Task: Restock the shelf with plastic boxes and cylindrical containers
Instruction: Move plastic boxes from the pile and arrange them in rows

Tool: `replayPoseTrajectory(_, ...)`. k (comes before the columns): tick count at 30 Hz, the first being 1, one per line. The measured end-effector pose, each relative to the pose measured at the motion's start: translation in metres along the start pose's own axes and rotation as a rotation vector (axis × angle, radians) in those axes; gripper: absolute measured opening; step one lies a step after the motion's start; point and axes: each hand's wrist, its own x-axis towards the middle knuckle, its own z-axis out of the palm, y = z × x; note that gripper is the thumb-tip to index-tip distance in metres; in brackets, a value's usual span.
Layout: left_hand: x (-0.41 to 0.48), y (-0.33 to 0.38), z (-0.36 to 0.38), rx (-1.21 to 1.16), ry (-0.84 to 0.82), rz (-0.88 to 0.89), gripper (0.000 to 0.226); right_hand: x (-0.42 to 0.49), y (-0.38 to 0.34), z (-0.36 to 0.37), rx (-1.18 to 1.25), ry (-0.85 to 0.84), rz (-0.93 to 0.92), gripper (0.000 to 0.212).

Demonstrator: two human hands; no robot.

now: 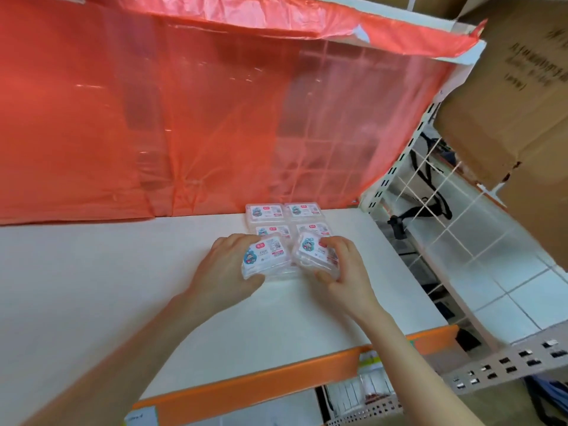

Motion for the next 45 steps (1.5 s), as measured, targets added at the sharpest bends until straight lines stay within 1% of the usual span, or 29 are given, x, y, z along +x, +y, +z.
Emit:
replayPoseTrajectory(8,-0.032,0.030,0.034,0.010,0.064,0.054,0.061,-0.026,0.043,-0.029,0.054,-0.158,-0.174,0.052)
replayPoseTrajectory(12,-0.047,0.034,0.048,-0.013,0.042,0.055,0.059,-0.035,0.055,-0.034,0.068,-0.239,-0.218,0.047)
replayPoseTrajectory(15,-0.052,0.037,0.056,-0.027,0.074,0.015,0.053,-0.037,0.060,-0.031,-0.006,-0.222,-0.287,0.043)
replayPoseTrajectory(18,-0.056,0.042,0.061,-0.003,0.111,0.005,0.050,-0.036,0.060,-0.029,-0.028,-0.243,-0.212,0.040)
replayPoseTrajectory(20,-0.057,0.046,0.062,0.035,0.147,0.012,0.049,-0.036,0.063,-0.028,-0.016,-0.225,-0.164,0.040)
replayPoseTrajectory(24,-0.059,0.052,0.062,0.152,0.247,0.098,0.042,-0.038,0.063,-0.028,-0.008,-0.235,-0.134,0.042)
replayPoseTrajectory(28,-0.061,0.053,0.062,0.250,0.272,0.180,0.033,-0.039,0.061,-0.027,-0.012,-0.232,-0.123,0.042)
replayPoseTrajectory(30,-0.059,0.051,0.061,0.239,0.292,0.171,0.035,-0.039,0.061,-0.028,-0.016,-0.228,-0.127,0.041)
replayPoseTrajectory(33,-0.058,0.051,0.061,0.211,0.297,0.147,0.045,-0.040,0.060,-0.028,-0.022,-0.233,-0.136,0.041)
replayPoseTrajectory(45,-0.057,0.051,0.065,0.144,0.296,0.154,0.045,-0.039,0.061,-0.027,-0.027,-0.220,-0.124,0.042)
